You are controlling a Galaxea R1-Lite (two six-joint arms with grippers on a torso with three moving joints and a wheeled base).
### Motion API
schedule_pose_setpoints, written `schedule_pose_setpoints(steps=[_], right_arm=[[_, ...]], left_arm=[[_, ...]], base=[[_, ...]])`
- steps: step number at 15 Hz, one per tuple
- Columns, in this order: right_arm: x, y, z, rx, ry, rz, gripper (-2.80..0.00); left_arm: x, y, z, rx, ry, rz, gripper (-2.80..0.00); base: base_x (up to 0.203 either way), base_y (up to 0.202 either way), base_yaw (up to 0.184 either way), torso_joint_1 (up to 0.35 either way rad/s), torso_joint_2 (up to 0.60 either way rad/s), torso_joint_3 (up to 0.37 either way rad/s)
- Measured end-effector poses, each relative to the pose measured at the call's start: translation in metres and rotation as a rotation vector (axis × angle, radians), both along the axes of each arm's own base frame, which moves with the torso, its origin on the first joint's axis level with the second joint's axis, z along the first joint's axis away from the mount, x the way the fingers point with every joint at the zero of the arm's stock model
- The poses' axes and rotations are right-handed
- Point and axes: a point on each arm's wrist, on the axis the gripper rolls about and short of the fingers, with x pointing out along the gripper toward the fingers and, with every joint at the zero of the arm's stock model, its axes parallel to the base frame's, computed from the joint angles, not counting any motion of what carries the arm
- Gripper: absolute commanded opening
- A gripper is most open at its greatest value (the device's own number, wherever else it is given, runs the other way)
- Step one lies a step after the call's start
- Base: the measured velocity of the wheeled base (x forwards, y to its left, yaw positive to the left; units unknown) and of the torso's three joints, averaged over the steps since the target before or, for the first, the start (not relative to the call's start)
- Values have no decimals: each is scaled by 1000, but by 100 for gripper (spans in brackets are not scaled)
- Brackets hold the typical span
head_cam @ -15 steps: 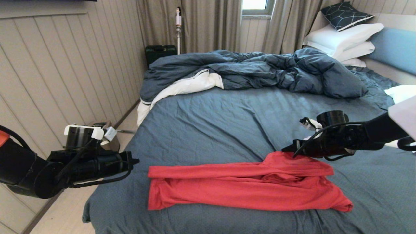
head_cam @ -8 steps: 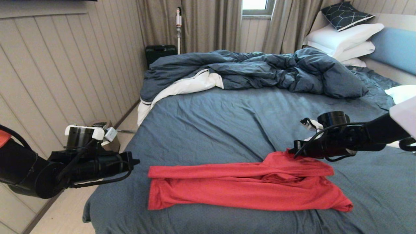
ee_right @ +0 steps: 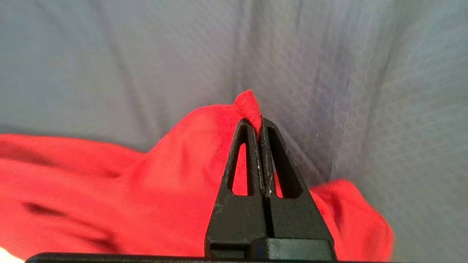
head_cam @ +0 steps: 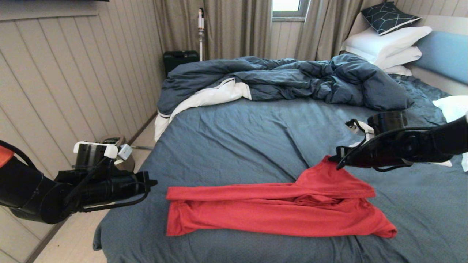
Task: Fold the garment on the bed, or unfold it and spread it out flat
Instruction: Fold the red T-shirt
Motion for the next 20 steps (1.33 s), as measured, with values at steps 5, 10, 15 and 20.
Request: schedule_pose_setpoints(steps=[5,10,15,20], right_arm=[[-54,5,36,-21,-58,10,-280],[-110,7,51,-62,-98,29,-280],[-159,3,34,-95,-65,39,-280],[-181,-2,11,-118,6,37,-280]], left_arm=[[-3,0,0,-8,-1,-12,-280],[-3,0,0,-9,-2,-13,-280],[-5,-2,0,-7,1,-21,-280],[-7,-3,0,-7,1,-25,-280]], base=[[0,0,0,0,0,0],[0,0,0,0,0,0],[0,0,0,0,0,0],[0,0,0,0,0,0]])
